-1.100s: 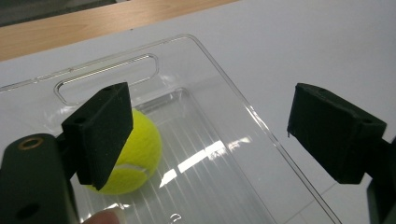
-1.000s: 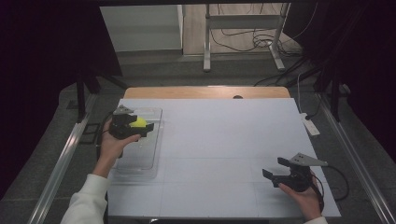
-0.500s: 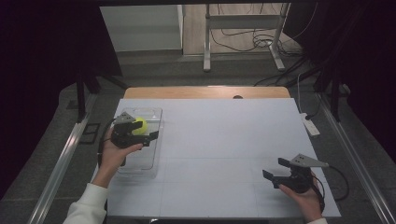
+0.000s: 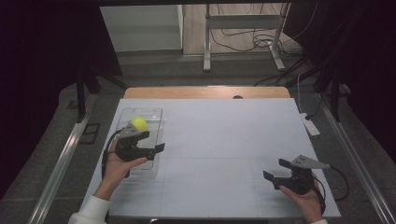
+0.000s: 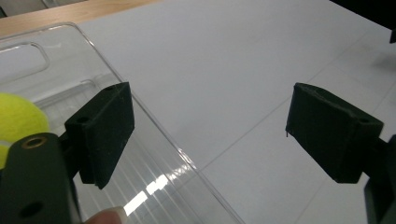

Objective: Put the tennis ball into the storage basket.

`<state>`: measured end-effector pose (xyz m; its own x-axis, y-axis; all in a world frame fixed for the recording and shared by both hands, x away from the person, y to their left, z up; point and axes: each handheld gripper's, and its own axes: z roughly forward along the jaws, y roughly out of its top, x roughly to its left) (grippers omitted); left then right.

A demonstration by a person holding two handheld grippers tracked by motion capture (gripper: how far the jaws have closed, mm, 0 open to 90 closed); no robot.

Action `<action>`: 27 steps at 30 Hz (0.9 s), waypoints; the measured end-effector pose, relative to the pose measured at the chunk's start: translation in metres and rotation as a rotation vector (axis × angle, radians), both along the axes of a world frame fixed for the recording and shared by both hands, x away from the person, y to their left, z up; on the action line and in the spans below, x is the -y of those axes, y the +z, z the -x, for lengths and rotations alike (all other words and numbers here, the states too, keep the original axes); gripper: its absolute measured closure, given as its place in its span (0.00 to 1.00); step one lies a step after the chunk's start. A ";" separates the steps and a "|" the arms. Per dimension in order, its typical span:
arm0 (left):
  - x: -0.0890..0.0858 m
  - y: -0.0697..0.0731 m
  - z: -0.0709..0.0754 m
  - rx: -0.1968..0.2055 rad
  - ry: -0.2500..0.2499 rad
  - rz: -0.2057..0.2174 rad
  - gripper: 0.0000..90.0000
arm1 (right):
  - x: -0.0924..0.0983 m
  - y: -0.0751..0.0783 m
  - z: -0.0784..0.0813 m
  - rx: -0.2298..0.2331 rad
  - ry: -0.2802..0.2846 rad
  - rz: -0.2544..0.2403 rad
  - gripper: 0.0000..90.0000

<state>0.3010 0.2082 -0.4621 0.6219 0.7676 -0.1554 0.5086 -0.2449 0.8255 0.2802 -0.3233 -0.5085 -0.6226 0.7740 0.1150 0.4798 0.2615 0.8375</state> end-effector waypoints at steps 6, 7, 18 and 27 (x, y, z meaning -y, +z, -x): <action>0.005 -0.006 0.014 0.006 -0.013 -0.001 0.18 | 0.000 0.000 0.000 -0.002 0.001 -0.004 0.15; 0.006 -0.007 0.016 0.008 -0.017 -0.004 0.18 | 0.000 0.000 0.000 -0.003 0.000 -0.005 0.15; 0.008 -0.017 0.038 0.023 -0.029 0.002 0.18 | 0.001 0.000 0.000 -0.006 0.002 -0.015 0.15; 0.012 -0.021 0.043 0.028 -0.044 0.008 0.18 | 0.002 0.001 0.000 -0.005 0.003 -0.028 0.15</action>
